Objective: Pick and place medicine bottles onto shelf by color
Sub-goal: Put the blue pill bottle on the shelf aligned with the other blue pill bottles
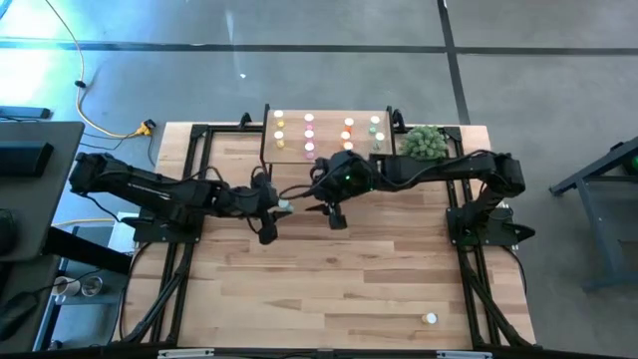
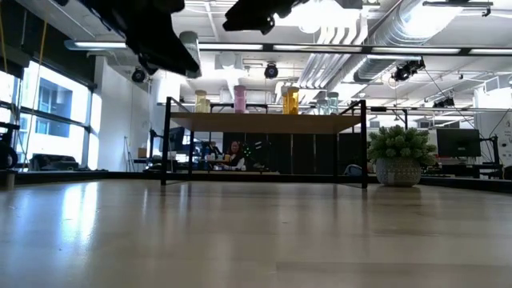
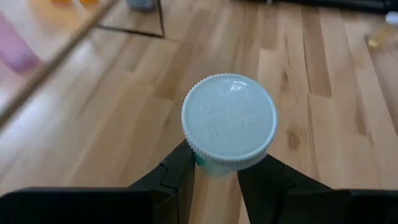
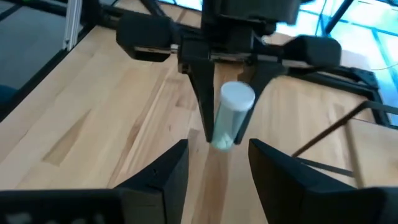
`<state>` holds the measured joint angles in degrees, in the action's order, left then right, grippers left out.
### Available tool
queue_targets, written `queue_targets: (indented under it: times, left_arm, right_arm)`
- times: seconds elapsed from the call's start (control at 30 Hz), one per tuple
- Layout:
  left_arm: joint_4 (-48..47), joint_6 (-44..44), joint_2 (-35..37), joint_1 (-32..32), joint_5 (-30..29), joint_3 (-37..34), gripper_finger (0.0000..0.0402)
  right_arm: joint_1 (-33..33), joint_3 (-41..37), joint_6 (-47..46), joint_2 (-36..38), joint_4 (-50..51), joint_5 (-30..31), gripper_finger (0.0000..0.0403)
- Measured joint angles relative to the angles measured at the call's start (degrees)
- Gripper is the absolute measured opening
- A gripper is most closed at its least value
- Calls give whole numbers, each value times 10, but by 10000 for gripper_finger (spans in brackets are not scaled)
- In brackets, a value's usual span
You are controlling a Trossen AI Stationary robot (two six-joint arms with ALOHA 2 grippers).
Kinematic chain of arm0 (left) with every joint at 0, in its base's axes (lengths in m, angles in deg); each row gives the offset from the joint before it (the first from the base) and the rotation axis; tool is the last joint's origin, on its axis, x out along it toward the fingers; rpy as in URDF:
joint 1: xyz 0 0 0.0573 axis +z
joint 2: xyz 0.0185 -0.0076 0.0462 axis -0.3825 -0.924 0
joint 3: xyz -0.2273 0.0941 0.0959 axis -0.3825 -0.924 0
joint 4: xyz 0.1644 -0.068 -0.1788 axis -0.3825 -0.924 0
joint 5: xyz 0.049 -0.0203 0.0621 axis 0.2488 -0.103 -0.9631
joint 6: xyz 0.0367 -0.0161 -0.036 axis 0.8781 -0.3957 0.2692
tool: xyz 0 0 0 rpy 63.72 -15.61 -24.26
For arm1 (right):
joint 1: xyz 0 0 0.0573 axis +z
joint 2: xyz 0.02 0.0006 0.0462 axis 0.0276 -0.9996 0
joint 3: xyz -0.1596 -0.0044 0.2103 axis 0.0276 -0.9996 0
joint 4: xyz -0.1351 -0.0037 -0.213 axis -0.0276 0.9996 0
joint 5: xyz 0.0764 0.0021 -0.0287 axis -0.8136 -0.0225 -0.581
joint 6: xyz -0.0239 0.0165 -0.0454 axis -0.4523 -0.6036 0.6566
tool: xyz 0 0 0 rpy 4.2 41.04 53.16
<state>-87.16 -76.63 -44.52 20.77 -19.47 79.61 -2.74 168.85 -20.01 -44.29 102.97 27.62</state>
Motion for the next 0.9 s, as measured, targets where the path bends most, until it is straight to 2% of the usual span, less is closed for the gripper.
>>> queue_targets:
  times: [0.3, 0.6, 0.9]
  left_arm:
    - [-1, -40, -69, -4, 56, 0, 97]
    - [-9, -40, -104, -17, 32, 0, 97]
    - [-5, -26, -107, -22, 21, 0, 97]
  right_arm:
    - [13, 0, -4, -52, -29, 0, 194]
    - [16, 0, -49, -80, -65, 0, 199]
    - [16, 0, -79, -101, -94, -10, 199]
